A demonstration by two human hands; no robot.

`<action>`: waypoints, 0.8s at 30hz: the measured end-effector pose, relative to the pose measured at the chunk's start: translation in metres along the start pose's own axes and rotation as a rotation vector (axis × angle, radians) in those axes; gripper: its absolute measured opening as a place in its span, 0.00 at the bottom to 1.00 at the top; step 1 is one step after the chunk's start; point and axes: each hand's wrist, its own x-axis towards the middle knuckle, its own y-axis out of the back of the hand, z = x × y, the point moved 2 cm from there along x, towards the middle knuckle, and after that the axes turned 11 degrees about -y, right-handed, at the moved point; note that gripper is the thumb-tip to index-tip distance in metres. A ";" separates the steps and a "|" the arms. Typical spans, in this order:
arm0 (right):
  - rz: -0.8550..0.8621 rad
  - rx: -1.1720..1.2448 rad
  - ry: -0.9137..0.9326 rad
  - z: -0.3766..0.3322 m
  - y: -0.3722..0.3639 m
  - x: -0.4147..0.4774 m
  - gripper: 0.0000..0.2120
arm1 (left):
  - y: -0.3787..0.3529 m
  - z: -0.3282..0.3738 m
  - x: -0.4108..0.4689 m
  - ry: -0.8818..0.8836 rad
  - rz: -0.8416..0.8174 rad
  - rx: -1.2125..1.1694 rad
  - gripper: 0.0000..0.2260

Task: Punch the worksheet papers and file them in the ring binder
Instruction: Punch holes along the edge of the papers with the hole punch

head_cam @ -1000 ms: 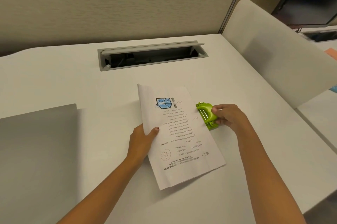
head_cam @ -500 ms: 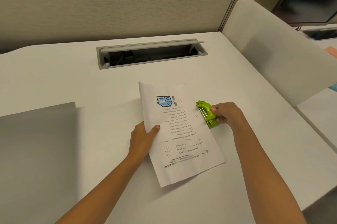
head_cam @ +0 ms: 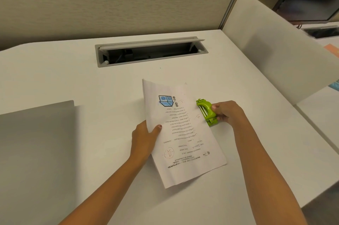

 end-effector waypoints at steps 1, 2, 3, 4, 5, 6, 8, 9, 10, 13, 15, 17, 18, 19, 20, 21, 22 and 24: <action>0.001 -0.003 -0.001 0.000 0.000 0.000 0.11 | 0.000 0.000 0.000 0.002 0.002 -0.001 0.05; 0.002 -0.005 -0.003 0.000 0.000 0.001 0.12 | 0.000 0.000 -0.001 0.005 0.001 -0.004 0.05; 0.001 -0.005 -0.005 0.000 0.000 0.001 0.12 | 0.000 0.000 -0.001 0.008 0.001 -0.007 0.05; 0.000 -0.002 -0.007 0.000 0.000 0.001 0.12 | 0.001 0.000 -0.002 0.010 0.003 -0.010 0.05; 0.001 -0.002 -0.008 0.000 0.001 0.001 0.12 | 0.001 -0.001 -0.003 0.011 0.008 -0.014 0.05; 0.004 -0.004 -0.007 0.001 0.001 0.001 0.11 | 0.002 -0.001 -0.004 0.012 0.015 -0.020 0.05; 0.007 -0.006 -0.008 0.001 0.001 0.001 0.11 | 0.002 0.000 -0.006 0.014 0.029 -0.041 0.06; 0.008 -0.005 -0.010 0.001 0.001 0.000 0.11 | 0.003 0.001 -0.007 0.015 0.030 -0.054 0.06; 0.010 -0.006 -0.012 0.001 0.001 0.000 0.11 | 0.003 0.003 -0.007 0.013 0.030 -0.066 0.06; 0.009 -0.005 -0.016 0.001 0.001 -0.001 0.11 | 0.003 0.010 -0.007 -0.007 0.029 -0.092 0.06; 0.002 0.008 -0.017 0.001 0.001 -0.001 0.11 | 0.002 0.014 -0.007 -0.022 0.035 -0.102 0.06; -0.002 0.014 -0.017 0.002 0.001 -0.001 0.11 | 0.001 0.017 -0.007 -0.032 0.043 -0.103 0.06; -0.002 0.014 -0.017 0.002 0.002 -0.001 0.11 | 0.001 0.018 -0.007 -0.037 0.046 -0.098 0.06; -0.002 0.014 -0.016 0.002 0.001 -0.001 0.11 | 0.000 0.018 -0.007 -0.043 0.051 -0.091 0.06; -0.001 0.015 -0.016 0.002 0.001 -0.001 0.11 | 0.000 0.019 -0.006 -0.049 0.053 -0.083 0.04; -0.001 0.016 -0.015 0.002 0.001 -0.001 0.11 | 0.000 0.019 -0.006 -0.051 0.054 -0.072 0.02; -0.001 0.019 -0.016 0.002 0.001 -0.001 0.10 | 0.000 0.019 -0.006 -0.055 0.058 -0.059 0.02; 0.000 0.029 -0.021 0.002 0.001 -0.001 0.10 | 0.001 0.019 -0.007 -0.064 0.067 -0.041 0.07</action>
